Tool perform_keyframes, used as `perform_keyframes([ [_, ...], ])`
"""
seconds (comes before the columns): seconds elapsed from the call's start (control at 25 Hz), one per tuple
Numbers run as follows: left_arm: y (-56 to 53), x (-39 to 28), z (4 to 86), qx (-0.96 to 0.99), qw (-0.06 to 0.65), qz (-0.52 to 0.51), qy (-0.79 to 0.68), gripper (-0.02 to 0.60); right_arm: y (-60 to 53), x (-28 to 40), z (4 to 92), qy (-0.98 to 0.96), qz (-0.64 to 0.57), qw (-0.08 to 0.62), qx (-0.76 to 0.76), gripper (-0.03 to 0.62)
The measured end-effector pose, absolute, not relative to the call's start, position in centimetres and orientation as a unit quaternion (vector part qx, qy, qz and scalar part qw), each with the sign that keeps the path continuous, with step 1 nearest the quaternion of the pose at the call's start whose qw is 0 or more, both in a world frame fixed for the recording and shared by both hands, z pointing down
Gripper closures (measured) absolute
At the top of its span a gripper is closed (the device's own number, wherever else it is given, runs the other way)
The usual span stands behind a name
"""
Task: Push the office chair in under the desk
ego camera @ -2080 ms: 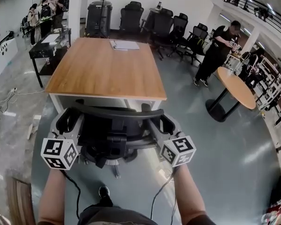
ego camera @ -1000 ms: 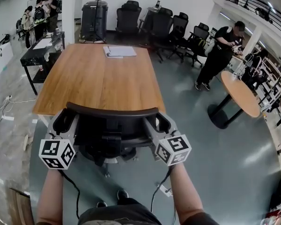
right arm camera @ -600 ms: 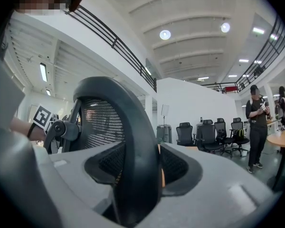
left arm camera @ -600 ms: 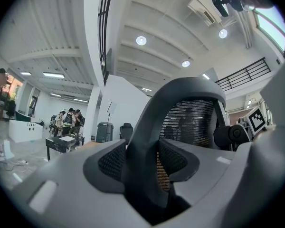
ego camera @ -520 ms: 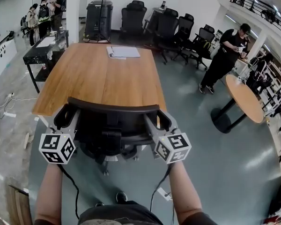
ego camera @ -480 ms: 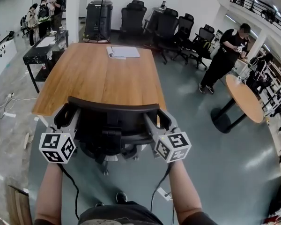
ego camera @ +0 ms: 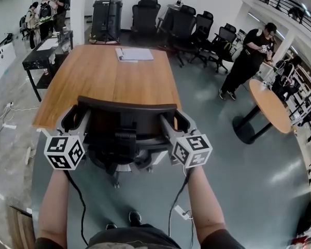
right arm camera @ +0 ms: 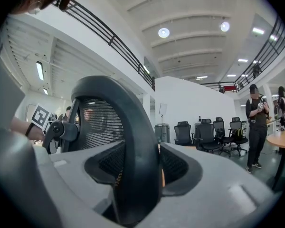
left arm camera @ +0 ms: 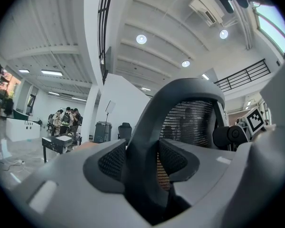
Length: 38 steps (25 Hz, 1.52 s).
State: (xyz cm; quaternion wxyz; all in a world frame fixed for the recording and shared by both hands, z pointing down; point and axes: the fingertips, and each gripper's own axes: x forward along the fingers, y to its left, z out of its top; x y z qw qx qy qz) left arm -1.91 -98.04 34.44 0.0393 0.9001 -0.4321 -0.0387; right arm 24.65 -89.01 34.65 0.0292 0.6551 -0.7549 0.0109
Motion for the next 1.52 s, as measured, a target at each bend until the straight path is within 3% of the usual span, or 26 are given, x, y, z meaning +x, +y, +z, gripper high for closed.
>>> perform_keyframes([
  [0.56, -98.5, -1.9, 35.2, 0.909, 0.027, -0.033, -0.414, 0.348, -88.9, 24.9, 35.0, -0.742, -0.009, 0.016, 0.67, 0.382],
  [0.72, -97.7, -3.6, 35.3, 0.903, 0.016, -0.031, -0.429, 0.26, -87.5, 24.5, 34.4, -0.729, -0.034, 0.027, 0.683, 0.353],
  [0.8, -96.6, -4.7, 35.2, 0.9, 0.014, -0.034, -0.434, 0.262, -86.2, 24.0, 34.2, -0.725, -0.037, 0.031, 0.687, 0.352],
  [1.08, -91.2, -6.7, 36.5, 0.907, 0.018, -0.032, -0.419, 0.34, -81.4, 21.1, 33.7, -0.71, -0.037, -0.013, 0.703, 0.362],
  [1.2, -88.6, -6.6, 37.3, 0.916, 0.029, -0.033, -0.398, 0.431, -79.5, 18.8, 34.1, -0.71, -0.035, -0.018, 0.703, 0.39],
  [1.28, -86.6, -6.3, 37.8, 0.924, 0.034, -0.034, -0.38, 0.493, -78.2, 17.2, 34.9, -0.71, -0.029, -0.021, 0.703, 0.421],
  [1.36, -84.6, -5.9, 38.6, 0.932, 0.043, -0.031, -0.359, 0.511, -76.7, 15.7, 36.1, -0.709, -0.014, -0.024, 0.705, 0.443],
  [1.52, -81.8, -6.2, 41.6, 0.942, 0.069, -0.009, -0.327, 0.551, -73.5, 12.9, 39.6, -0.696, 0.027, -0.012, 0.717, 0.569],
])
